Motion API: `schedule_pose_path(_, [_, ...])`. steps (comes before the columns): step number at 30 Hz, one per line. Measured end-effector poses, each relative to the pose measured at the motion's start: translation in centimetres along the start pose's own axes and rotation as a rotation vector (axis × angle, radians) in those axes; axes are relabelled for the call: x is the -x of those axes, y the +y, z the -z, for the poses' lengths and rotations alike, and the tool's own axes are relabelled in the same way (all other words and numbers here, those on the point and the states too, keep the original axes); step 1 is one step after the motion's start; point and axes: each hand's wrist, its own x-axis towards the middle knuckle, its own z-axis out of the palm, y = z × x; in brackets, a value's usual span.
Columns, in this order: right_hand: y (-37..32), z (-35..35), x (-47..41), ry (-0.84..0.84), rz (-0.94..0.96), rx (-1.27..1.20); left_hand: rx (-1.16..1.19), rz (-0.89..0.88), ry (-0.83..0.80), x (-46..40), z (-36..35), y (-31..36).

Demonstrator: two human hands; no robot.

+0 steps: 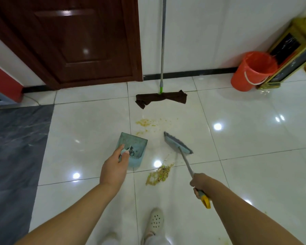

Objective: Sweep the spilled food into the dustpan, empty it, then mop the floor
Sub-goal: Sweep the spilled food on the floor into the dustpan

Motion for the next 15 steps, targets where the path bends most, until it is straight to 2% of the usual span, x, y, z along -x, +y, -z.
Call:
schedule_pose_path(3, [1.4,-2.0,1.4,-0.005,-0.001,0.052,-0.021,-0.029,-0.047,0.7,1.2,-0.8])
schedule_pose_path(15, [6.6,-13.2,8.0,-0.079,-0.078,-0.055,-0.06,-0.112,-0.181,3.1,7.6,-5.6])
